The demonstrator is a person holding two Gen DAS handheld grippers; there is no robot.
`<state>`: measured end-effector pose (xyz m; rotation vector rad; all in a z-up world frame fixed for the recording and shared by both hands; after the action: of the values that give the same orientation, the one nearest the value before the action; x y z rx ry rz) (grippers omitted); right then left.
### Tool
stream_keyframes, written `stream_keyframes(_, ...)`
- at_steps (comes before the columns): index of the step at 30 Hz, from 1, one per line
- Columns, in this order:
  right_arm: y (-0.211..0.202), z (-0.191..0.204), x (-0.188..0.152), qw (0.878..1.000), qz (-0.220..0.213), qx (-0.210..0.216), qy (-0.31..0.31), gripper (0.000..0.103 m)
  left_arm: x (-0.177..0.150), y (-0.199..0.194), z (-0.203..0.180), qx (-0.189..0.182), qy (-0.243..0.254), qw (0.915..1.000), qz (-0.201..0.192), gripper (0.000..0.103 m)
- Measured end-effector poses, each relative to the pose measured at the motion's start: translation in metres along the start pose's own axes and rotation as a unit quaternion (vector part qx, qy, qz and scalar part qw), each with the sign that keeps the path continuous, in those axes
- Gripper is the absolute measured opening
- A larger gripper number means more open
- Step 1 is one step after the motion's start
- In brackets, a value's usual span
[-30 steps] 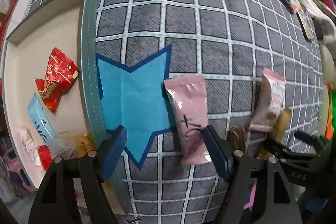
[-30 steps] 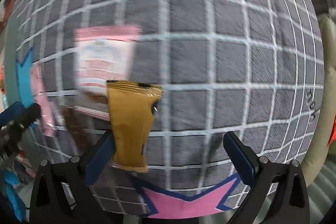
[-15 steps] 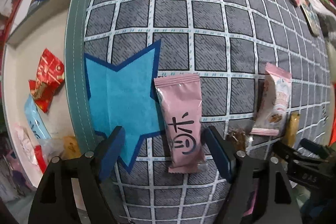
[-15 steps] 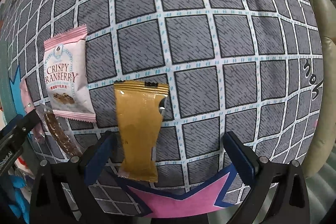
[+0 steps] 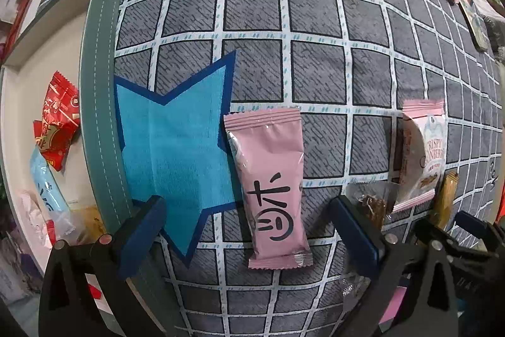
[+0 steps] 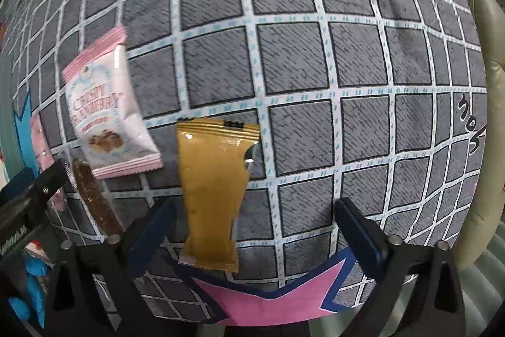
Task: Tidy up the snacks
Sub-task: 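Grasp the pink wrapper with black print with the left tool while the right tool grasps the gold bar, then carry both snacks over the white tray and open both tools to release them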
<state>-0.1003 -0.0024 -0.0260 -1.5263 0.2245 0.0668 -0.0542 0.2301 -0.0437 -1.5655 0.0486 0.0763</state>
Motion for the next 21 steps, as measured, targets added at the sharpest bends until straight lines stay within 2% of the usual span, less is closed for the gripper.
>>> stream_keyframes(1, -0.003, 0.004, -0.003, 1.0, -0.006, -0.002, -0.009, 0.078, -0.001, -0.001, -0.002, -0.001, 0.003, 1.0, -0.001, 0.1)
stream_keyframes(2, -0.008, 0.01, -0.005, 1.0, -0.013, -0.005, -0.02, 0.06, 0.002, -0.002, -0.003, 0.0, 0.008, 1.0, -0.004, 0.094)
stream_keyframes(3, -0.012, 0.014, -0.006, 0.999, -0.021, -0.01, -0.032, 0.048, 0.002, -0.005, -0.005, 0.0, 0.016, 0.9998, -0.008, 0.09)
stream_keyframes(4, -0.015, 0.018, -0.007, 0.999, -0.027, -0.012, -0.042, 0.026, 0.0, -0.009, -0.008, 0.001, 0.028, 0.9995, -0.013, 0.08)
stream_keyframes(5, -0.015, 0.019, -0.007, 0.999, -0.027, -0.003, -0.042, 0.024, -0.001, -0.013, -0.014, -0.001, 0.044, 0.9989, -0.018, 0.064)
stream_keyframes(6, -0.015, 0.018, -0.008, 0.999, -0.027, 0.01, -0.036, 0.024, -0.003, -0.016, -0.02, -0.008, 0.062, 0.9978, -0.02, 0.054)
stream_keyframes(7, -0.016, 0.017, -0.009, 0.999, -0.027, 0.018, -0.032, 0.023, -0.004, -0.02, -0.024, -0.011, 0.075, 0.9969, -0.019, 0.032)
stream_keyframes(8, -0.017, 0.016, -0.01, 0.999, -0.026, 0.029, -0.027, 0.023, -0.005, -0.021, -0.028, -0.02, 0.088, 0.9958, -0.013, 0.025)
stream_keyframes(10, -0.021, 0.014, -0.013, 0.999, -0.028, 0.04, -0.024, 0.023, -0.007, -0.025, -0.033, -0.043, 0.091, 0.9949, -0.011, 0.025)
stream_keyframes(12, -0.029, 0.011, -0.018, 0.997, -0.034, 0.058, -0.022, 0.023, -0.012, -0.038, -0.037, -0.057, 0.091, 0.9939, -0.027, 0.025)
stream_keyframes(21, -0.053, 0.014, -0.033, 0.994, -0.049, 0.1, -0.013, 0.024, -0.019, -0.091, -0.021, -0.064, 0.094, 0.9913, -0.067, 0.025)
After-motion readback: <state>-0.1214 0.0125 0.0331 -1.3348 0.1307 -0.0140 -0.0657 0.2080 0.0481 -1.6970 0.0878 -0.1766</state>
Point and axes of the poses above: each gripper's, at about its wrist camera, not at the fingertips, and y roughly the way its jaws point, z to its left, x to its top, the point moved 1 cm from there along y, roughly the way its jaws point, and after that the axes turned 2 degrees about -z, right-handed, at the moved point
